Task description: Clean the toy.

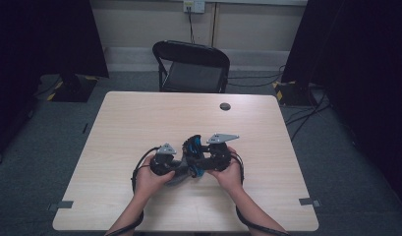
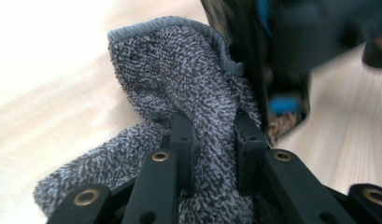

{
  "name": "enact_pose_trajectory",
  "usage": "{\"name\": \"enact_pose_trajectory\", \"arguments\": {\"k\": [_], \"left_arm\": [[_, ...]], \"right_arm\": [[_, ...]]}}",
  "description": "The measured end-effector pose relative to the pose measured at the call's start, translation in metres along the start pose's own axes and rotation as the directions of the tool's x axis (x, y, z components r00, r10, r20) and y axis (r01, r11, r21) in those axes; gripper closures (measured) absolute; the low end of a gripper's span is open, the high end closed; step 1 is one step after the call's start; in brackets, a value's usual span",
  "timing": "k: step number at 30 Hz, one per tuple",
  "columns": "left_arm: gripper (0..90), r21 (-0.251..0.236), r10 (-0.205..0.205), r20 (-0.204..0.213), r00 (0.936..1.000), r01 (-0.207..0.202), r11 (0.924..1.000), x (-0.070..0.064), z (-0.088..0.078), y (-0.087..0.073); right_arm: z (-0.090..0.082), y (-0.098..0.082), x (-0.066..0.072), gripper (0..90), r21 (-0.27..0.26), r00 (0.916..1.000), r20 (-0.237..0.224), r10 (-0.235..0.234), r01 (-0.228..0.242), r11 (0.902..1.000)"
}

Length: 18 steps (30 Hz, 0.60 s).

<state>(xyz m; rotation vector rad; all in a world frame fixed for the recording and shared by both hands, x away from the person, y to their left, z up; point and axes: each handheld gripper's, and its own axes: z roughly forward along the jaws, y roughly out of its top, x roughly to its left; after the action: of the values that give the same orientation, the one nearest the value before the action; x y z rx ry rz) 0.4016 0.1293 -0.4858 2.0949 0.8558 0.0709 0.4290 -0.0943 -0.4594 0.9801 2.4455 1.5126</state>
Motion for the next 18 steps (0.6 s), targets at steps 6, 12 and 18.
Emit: {"name": "enact_pose_trajectory", "arguments": {"k": [6, 12, 18], "left_arm": [[73.7, -0.039, -0.005, -0.061, 0.9981, 0.002, 0.9993, 0.006, -0.019, -0.001], [73.7, -0.164, -0.09, -0.152, 0.9843, 0.064, 0.9844, 0.027, -0.055, -0.002], [73.7, -0.239, -0.147, -0.184, 0.972, 0.1, 0.9658, 0.038, -0.078, -0.008]], "right_arm": [[0.001, -0.002, -0.002, 27.1, 0.014, 0.9999, 0.001, 0.01, -0.01, 0.9998], [0.002, 0.0, -0.002, 27.2, 0.062, 1.0, 0.01, -0.002, 0.001, 0.9981], [0.001, 0.002, -0.003, 27.2, 0.121, 0.9983, 0.049, -0.033, 0.026, 0.9923]]}}
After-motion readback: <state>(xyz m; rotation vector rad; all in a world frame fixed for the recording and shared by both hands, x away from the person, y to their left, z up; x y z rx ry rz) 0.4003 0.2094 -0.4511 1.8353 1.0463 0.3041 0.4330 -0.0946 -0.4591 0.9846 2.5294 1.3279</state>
